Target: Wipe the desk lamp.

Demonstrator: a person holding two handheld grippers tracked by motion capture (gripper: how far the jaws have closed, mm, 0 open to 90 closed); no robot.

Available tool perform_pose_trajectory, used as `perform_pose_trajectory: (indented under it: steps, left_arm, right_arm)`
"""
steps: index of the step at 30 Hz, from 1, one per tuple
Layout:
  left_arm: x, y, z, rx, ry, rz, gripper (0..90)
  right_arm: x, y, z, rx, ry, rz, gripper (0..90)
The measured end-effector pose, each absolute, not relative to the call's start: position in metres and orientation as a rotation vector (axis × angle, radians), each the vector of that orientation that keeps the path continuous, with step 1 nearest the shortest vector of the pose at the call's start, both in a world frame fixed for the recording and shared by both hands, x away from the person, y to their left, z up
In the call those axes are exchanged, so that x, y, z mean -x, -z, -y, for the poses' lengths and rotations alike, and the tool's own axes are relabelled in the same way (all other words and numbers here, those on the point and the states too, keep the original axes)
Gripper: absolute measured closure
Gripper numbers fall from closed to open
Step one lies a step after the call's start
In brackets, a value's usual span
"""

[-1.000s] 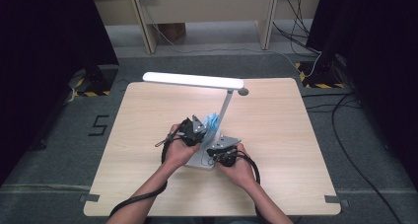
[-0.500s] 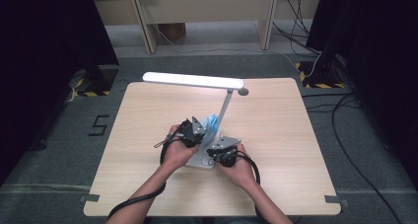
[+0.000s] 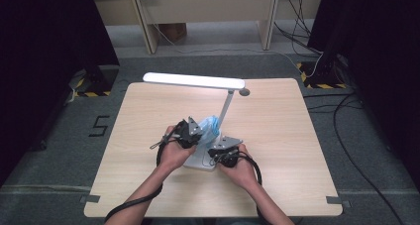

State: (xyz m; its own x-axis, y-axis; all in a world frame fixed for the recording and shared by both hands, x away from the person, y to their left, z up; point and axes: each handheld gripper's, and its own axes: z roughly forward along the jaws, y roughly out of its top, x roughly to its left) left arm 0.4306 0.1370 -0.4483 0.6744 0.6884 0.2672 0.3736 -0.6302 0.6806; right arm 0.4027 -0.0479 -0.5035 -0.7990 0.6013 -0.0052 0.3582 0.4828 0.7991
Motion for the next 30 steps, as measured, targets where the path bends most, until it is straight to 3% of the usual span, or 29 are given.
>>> perform_pose_trajectory:
  steps: [6,16,26,30]
  left_arm:
    - [-0.428,0.446,-0.142,-2.286,-0.698,-0.812,75.9]
    - [-0.421,0.438,-0.147,-2.241,-0.69,-0.809,75.8]
    - [-0.417,0.442,-0.147,-2.218,-0.684,-0.813,75.7]
    - [-0.412,0.441,-0.144,-2.22,-0.669,-0.801,75.7]
  right_arm:
    - [-0.403,0.503,0.048,-0.827,-1.21,-2.441,81.3]
    - [-0.402,0.492,0.064,-0.93,-1.247,-2.34,55.6]
    - [-0.392,0.459,0.081,-0.992,-1.451,-2.18,39.3]
    - [-0.394,0.456,0.079,-0.979,-1.481,-2.169,37.6]
